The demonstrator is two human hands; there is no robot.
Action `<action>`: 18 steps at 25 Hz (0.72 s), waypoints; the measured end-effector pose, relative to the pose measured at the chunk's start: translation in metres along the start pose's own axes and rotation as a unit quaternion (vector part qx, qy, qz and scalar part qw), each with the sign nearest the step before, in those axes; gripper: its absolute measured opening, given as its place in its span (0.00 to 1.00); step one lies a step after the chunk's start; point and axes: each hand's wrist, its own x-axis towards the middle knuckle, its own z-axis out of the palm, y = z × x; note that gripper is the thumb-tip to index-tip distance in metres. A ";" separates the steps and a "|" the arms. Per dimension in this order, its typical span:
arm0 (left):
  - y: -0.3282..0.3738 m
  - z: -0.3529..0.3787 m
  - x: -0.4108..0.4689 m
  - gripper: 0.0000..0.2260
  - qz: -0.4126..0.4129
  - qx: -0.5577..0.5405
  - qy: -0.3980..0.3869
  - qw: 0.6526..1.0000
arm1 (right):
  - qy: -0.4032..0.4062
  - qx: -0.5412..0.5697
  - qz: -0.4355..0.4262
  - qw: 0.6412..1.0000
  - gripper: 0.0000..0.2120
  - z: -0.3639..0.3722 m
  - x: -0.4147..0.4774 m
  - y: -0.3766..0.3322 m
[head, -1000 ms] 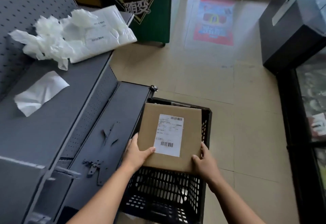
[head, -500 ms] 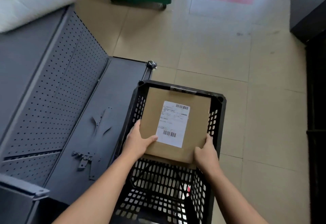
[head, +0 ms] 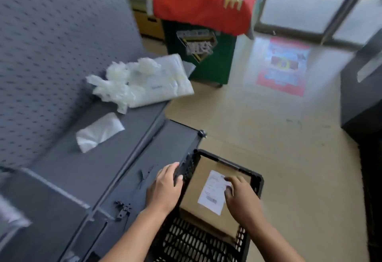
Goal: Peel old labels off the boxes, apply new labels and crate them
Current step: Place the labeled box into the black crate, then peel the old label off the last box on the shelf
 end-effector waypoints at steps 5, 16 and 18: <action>0.019 -0.161 -0.071 0.14 -0.005 0.033 0.226 0.973 | 0.029 -0.041 -0.243 0.969 0.16 -0.064 -0.022 -0.150; -0.116 -0.407 -0.433 0.10 -0.236 0.076 0.500 0.830 | -0.005 0.008 -0.599 0.801 0.14 -0.016 -0.291 -0.453; -0.164 -0.417 -0.520 0.09 -0.277 0.062 0.529 0.800 | -0.022 0.007 -0.642 0.766 0.13 0.017 -0.365 -0.484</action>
